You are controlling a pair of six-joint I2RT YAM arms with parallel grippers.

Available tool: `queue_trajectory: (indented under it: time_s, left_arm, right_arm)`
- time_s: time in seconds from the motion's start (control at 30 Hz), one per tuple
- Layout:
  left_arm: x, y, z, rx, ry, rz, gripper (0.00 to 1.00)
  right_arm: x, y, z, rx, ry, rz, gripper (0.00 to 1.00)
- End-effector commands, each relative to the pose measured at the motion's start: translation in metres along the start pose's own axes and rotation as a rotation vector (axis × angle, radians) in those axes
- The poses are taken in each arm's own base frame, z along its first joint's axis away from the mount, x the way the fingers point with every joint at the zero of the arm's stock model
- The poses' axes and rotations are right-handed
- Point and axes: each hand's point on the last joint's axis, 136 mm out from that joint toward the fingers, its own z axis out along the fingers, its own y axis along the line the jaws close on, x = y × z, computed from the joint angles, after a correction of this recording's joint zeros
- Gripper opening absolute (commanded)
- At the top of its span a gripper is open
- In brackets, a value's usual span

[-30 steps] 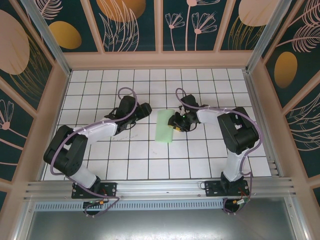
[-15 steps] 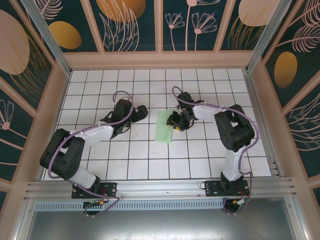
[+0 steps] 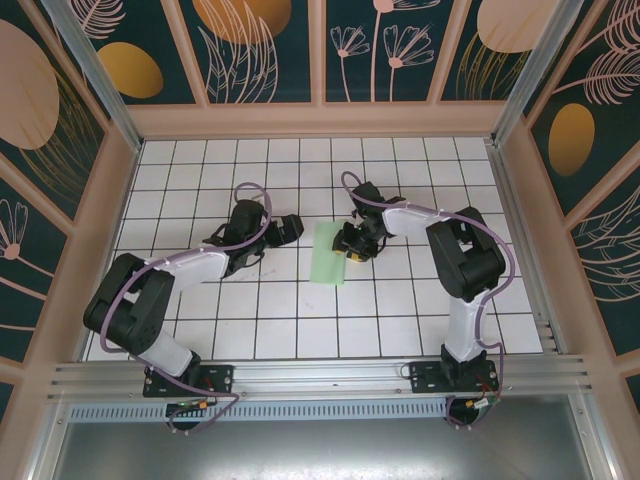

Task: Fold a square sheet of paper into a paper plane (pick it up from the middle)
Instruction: Hold the square sheet of paper at the center of the table.

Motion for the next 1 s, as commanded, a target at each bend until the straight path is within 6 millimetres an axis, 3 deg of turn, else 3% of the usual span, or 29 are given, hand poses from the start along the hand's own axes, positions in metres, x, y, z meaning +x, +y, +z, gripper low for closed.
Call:
queue_trajectory:
  time_s: [0.0,0.27,0.6,0.7,0.97]
  left_arm:
    - [0.001,-0.011,0.004,0.069,0.017,0.024,0.97]
    - [0.011,-0.026,0.011,0.163,0.083,0.007,0.87]
    - [0.026,-0.047,0.019,0.284,0.183,-0.023,0.51]
    - [0.039,-0.047,0.03,0.281,0.229,-0.024,0.41]
    - [0.049,-0.055,0.051,0.273,0.274,-0.05,0.18]
  right_arm:
    - [0.033,-0.119,0.081,0.377,0.086,0.006,0.44]
    - [0.033,-0.12,0.083,0.379,0.087,0.018,0.44]
    - [0.036,-0.125,0.087,0.389,0.099,0.017,0.44]
    - [0.037,-0.127,0.087,0.396,0.101,0.018,0.44]
    - [0.043,-0.126,0.092,0.411,0.117,-0.01,0.44]
